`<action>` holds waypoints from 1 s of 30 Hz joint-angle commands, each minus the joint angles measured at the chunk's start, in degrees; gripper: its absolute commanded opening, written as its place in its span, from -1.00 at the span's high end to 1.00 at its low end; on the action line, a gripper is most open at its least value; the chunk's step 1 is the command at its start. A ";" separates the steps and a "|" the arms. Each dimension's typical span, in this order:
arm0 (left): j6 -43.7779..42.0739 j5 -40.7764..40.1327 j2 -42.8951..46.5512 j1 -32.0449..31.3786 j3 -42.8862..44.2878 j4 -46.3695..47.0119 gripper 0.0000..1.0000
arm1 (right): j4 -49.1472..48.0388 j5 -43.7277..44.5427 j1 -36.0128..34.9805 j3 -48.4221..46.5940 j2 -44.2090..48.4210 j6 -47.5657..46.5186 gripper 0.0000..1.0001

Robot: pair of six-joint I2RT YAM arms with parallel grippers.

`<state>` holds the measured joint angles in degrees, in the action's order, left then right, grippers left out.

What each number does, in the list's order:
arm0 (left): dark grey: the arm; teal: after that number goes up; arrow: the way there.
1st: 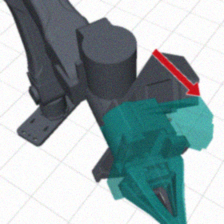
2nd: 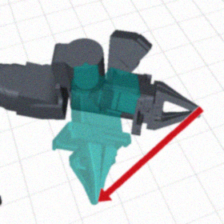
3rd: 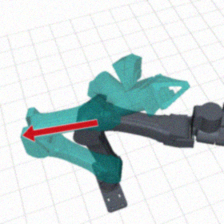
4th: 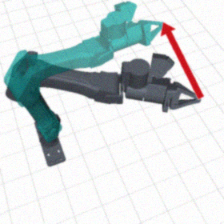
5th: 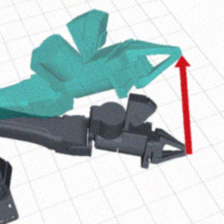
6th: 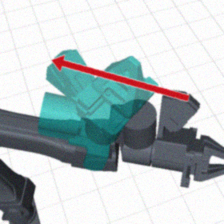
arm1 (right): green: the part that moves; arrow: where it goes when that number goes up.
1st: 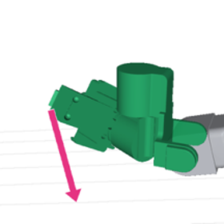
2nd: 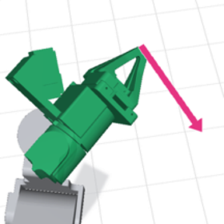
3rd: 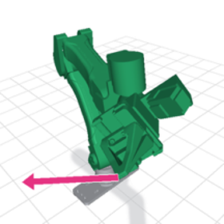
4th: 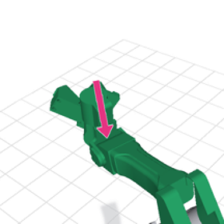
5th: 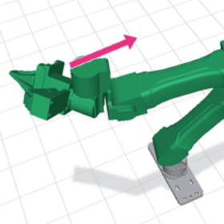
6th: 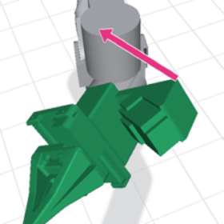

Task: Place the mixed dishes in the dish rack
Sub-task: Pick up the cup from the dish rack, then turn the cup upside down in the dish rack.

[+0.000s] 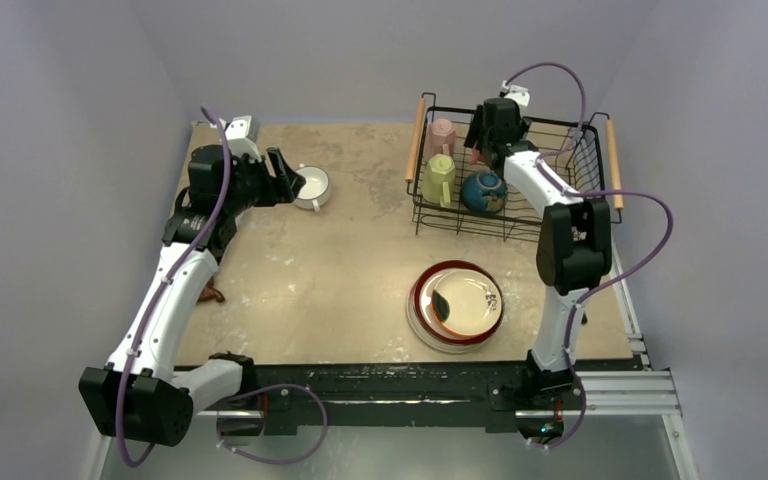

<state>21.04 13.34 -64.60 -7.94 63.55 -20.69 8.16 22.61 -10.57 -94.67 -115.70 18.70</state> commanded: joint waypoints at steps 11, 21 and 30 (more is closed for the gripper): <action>1.86 2.12 0.98 0.74 2.73 0.99 -0.26 | -4.28 5.02 11.69 7.99 9.67 4.25 1.00; 2.72 3.31 0.09 0.83 3.02 1.24 -0.25 | 0.14 1.69 16.30 8.76 10.78 4.29 1.00; 3.73 4.58 -0.51 0.83 3.14 1.27 -0.25 | 10.18 1.09 16.24 19.95 22.79 8.66 1.00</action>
<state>23.53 16.36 -65.12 -7.51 63.57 -20.69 16.53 22.04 5.72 -78.04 -102.69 24.47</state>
